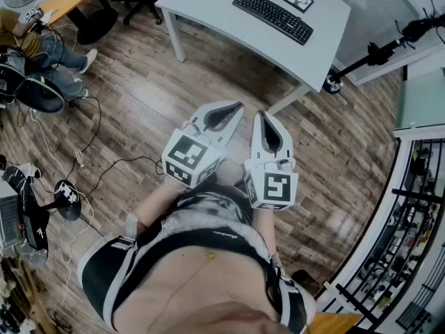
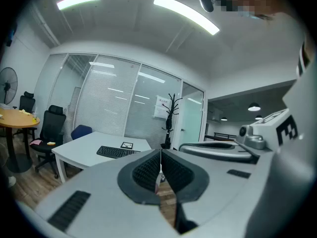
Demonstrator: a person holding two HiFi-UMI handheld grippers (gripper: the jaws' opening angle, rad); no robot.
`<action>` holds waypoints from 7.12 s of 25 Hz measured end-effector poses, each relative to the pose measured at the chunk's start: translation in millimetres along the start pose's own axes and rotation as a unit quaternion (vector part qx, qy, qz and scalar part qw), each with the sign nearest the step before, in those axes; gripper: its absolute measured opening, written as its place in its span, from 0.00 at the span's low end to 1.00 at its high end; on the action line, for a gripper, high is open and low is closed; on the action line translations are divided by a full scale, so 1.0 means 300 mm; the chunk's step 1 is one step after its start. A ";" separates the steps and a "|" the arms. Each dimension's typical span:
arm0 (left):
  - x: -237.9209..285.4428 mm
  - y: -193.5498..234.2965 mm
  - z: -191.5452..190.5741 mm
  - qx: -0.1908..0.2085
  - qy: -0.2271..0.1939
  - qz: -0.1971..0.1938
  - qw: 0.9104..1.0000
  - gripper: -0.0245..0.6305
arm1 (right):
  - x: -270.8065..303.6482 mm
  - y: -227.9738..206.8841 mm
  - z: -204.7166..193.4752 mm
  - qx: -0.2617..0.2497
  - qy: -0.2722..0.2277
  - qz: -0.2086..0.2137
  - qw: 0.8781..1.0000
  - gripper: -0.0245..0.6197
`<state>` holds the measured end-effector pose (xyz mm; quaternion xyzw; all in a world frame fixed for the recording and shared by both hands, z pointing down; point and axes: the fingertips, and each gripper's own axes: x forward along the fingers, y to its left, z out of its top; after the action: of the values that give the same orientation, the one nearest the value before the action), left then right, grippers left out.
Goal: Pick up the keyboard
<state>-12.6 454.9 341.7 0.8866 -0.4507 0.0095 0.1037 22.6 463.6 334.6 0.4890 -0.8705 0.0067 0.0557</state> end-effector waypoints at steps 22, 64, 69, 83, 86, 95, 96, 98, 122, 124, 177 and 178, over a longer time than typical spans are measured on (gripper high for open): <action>0.020 0.089 -0.004 -0.018 -0.008 0.001 1.000 0.20 | 0.075 -0.015 -0.014 0.017 -0.012 0.001 1.000 0.17; 0.215 0.300 0.015 -0.033 0.013 0.001 0.999 0.20 | 0.361 -0.103 -0.017 0.016 -0.001 0.017 1.000 0.17; 0.285 0.365 0.038 -0.039 0.011 0.002 0.999 0.20 | 0.445 -0.148 -0.023 0.024 0.001 0.014 1.000 0.17; 0.520 0.502 0.122 -0.034 0.014 0.004 0.999 0.20 | 0.679 -0.304 0.038 0.026 -0.002 0.024 0.999 0.18; 0.568 0.515 0.138 -0.034 0.013 0.006 0.999 0.20 | 0.714 -0.343 0.045 0.026 -0.002 0.026 0.999 0.18; 0.706 0.535 0.168 -0.027 0.012 0.014 0.999 0.20 | 0.794 -0.466 0.052 0.035 -0.008 0.032 0.999 0.18; 0.721 0.537 0.171 -0.024 0.012 0.015 1.000 0.20 | 0.801 -0.480 0.054 0.036 -0.009 0.033 0.999 0.18; 0.752 0.540 0.178 -0.021 0.011 0.015 1.000 0.20 | 0.817 -0.510 0.056 0.035 -0.013 0.032 0.999 0.18; 0.926 0.549 0.209 -0.017 0.003 0.008 1.000 0.20 | 0.890 -0.671 0.054 0.037 -0.022 0.027 0.999 0.18; 0.941 0.556 0.217 -0.016 0.003 0.000 1.000 0.20 | 0.901 -0.680 0.056 0.038 -0.023 0.018 0.999 0.18; 1.481 0.938 0.289 -0.025 0.035 -0.136 0.990 0.20 | 1.445 -1.011 0.063 0.034 0.000 -0.103 0.994 0.18; 1.486 0.944 0.287 -0.024 0.036 -0.138 0.989 0.20 | 1.450 -1.015 0.060 0.034 0.000 -0.108 0.994 0.18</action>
<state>18.6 -79.1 356.4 0.9366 -0.3200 0.0161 0.1417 56.0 -66.5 348.9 0.5814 -0.8121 0.0300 0.0393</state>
